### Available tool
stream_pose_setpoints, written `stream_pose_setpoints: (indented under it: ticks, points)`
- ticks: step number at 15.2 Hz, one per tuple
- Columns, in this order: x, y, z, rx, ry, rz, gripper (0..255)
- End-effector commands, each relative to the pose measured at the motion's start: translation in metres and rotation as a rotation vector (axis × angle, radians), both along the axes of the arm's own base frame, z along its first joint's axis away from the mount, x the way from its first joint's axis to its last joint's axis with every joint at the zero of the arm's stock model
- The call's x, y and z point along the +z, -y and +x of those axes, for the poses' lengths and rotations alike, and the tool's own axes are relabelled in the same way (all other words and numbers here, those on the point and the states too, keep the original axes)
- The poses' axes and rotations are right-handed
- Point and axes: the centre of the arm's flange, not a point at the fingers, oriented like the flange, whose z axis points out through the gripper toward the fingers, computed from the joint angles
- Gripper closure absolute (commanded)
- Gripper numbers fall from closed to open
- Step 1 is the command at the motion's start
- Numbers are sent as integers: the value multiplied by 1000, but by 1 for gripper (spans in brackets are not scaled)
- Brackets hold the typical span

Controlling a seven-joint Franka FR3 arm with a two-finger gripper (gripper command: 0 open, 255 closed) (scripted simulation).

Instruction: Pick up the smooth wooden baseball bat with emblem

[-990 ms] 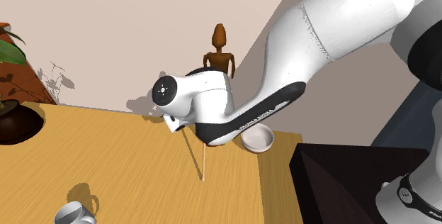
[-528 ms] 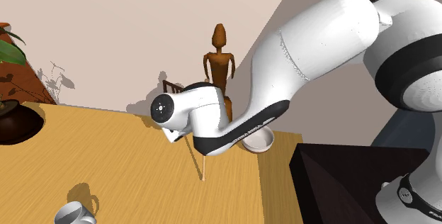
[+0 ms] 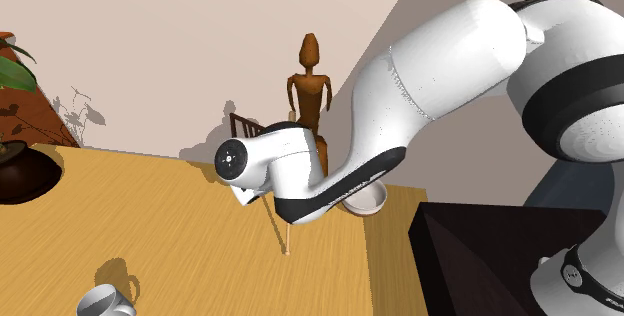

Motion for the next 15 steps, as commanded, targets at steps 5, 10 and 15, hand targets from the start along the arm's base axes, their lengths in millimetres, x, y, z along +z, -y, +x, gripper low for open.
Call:
stream_pose_setpoints:
  ticks: [5, 10, 15]
  points:
    - [0, 0, 0, 0, 0, 0, 255]
    - [26, 0, 0, 0, 0, 0, 255]
    - [53, 0, 0, 0, 0, 0, 255]
